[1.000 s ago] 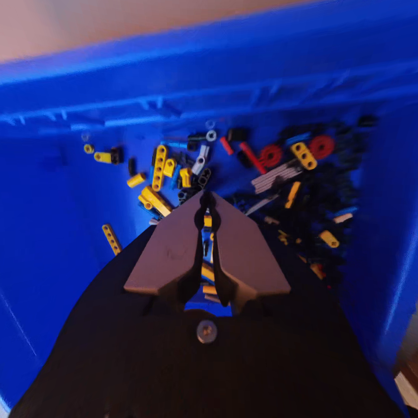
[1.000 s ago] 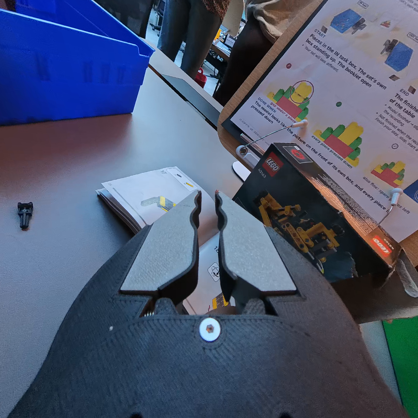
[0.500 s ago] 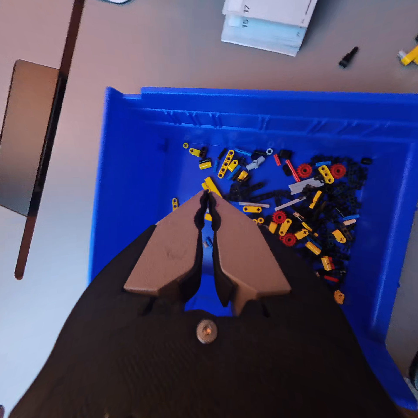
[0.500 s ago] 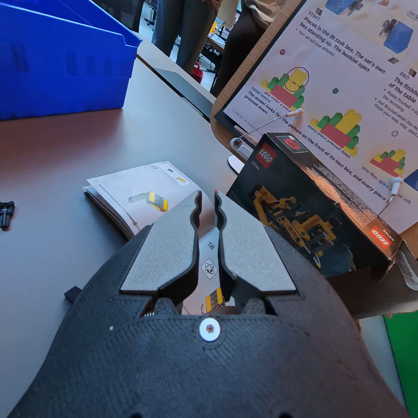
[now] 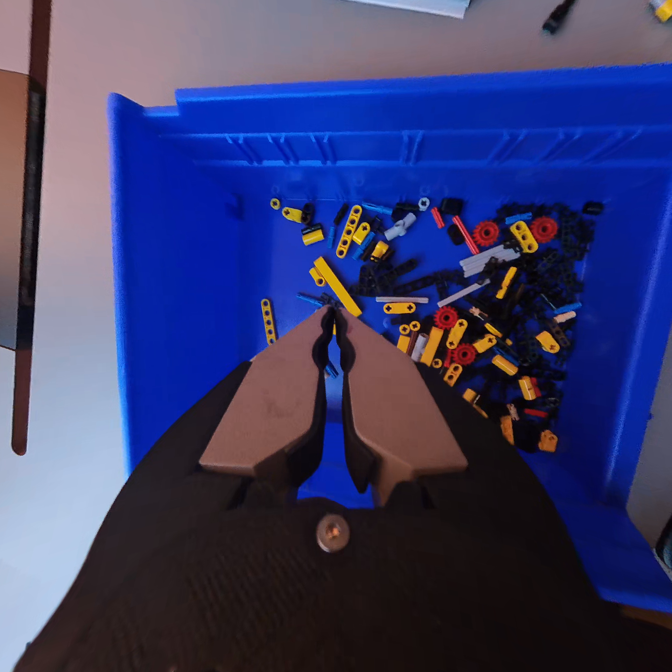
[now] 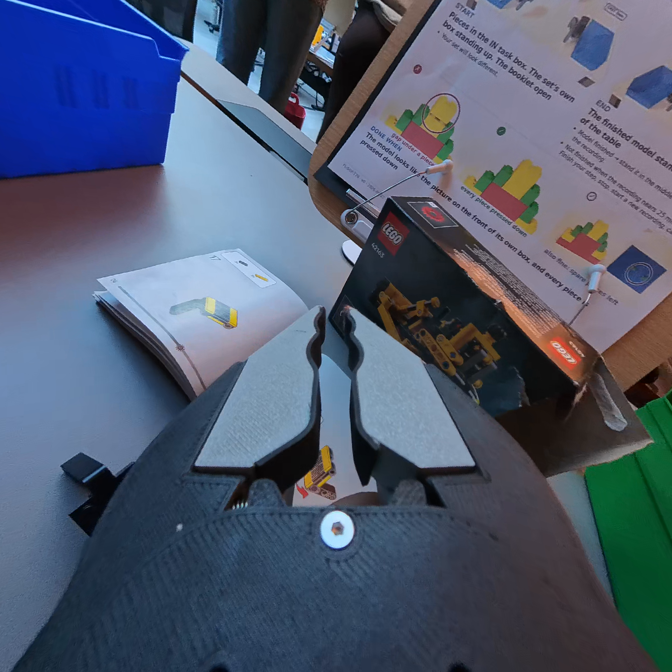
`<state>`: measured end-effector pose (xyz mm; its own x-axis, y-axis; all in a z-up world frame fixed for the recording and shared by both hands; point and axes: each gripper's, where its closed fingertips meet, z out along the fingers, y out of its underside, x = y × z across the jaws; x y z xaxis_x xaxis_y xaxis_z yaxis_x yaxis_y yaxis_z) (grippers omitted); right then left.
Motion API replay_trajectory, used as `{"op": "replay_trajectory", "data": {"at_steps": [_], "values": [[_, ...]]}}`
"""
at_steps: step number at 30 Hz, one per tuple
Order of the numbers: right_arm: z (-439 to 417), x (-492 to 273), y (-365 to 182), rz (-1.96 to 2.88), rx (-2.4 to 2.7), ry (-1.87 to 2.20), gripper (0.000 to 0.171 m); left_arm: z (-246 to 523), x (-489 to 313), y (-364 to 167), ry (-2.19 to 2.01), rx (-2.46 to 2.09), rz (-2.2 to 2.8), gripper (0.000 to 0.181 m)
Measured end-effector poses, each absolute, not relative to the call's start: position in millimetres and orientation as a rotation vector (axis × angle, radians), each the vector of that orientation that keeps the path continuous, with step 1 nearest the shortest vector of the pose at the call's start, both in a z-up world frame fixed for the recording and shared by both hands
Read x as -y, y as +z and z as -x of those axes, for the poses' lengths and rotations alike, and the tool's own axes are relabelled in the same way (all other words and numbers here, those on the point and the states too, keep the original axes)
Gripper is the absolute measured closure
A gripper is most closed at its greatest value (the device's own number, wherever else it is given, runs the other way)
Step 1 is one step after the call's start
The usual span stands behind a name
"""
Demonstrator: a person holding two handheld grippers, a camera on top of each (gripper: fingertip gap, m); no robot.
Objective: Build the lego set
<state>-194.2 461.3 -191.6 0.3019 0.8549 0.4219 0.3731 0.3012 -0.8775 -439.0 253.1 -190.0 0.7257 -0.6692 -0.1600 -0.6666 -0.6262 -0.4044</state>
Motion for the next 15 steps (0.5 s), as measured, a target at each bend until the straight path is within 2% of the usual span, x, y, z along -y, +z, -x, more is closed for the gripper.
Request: {"op": "replay_trajectory", "data": {"at_steps": [15], "values": [[197.0,-457.9,-195.4,1.287,1.321,0.478,0.165,417.0,-206.2,-246.8,-0.183,-1.359,2.689,0.181]]}}
